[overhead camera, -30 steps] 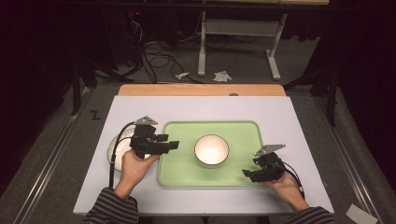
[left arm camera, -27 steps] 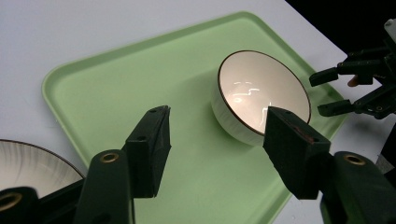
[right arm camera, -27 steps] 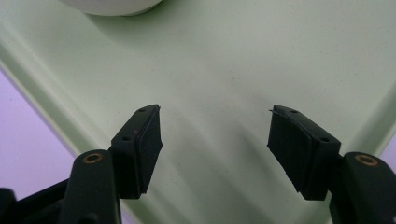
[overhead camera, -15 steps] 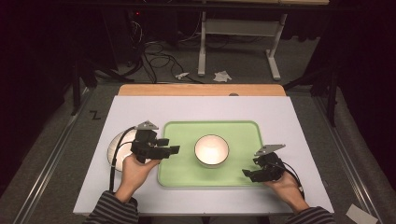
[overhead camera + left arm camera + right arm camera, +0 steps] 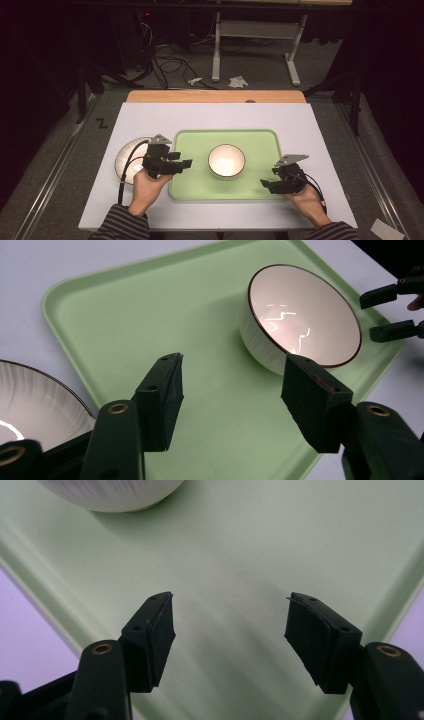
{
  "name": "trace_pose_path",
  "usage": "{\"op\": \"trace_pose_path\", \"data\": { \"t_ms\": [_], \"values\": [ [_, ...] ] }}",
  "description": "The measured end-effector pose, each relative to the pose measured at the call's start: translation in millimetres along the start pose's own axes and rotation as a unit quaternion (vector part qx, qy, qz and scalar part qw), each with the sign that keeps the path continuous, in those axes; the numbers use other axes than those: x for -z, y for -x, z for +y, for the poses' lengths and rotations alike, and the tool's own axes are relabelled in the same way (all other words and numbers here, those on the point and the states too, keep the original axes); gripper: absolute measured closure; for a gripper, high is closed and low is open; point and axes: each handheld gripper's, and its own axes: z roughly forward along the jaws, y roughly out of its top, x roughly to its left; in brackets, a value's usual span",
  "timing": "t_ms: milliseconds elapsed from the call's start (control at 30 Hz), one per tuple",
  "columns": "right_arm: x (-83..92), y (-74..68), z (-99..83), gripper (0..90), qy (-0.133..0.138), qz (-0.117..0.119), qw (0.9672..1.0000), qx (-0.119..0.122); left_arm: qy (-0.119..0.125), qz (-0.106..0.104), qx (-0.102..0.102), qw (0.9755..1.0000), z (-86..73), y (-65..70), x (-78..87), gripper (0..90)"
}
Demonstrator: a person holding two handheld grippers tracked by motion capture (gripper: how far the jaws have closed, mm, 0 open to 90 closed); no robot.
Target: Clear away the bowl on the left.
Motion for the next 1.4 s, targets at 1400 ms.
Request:
{"op": "trace_pose_path", "data": {
  "t_ms": [1400],
  "values": [
    [-2.8, 1.2, 0.1, 38.9, -0.007, 0.033, 0.9994, -0.007, -0.050, 0.044, -0.049, 0.9966, -30.3, -3.5, -20.4, 41.1]
  ]
}}
